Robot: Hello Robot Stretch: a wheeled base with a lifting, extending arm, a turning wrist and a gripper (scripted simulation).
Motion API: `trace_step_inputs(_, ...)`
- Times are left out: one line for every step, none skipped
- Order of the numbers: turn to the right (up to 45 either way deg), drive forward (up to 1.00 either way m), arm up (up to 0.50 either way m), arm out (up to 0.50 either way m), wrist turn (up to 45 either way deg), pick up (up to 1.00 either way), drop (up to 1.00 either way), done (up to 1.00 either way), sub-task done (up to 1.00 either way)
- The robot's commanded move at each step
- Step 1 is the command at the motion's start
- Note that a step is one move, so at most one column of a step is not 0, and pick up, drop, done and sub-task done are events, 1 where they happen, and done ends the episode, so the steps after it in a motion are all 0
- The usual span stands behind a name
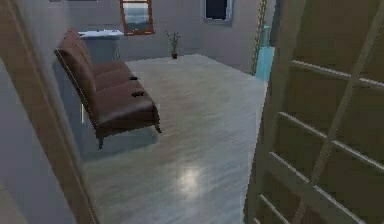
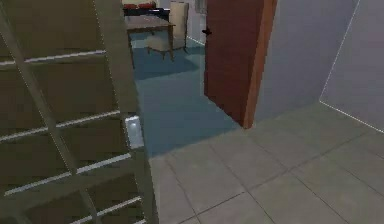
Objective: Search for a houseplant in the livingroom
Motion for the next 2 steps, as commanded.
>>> trace_step_inputs(0.0, 1.00, 0.00, 0.00, 0.0, 0.00, 0.00, 0.00, 0.00)
trace_step_inputs(-3.0, 0.00, 0.00, 0.00, 0.0, 0.00, 0.00, 0.00, 0.00)
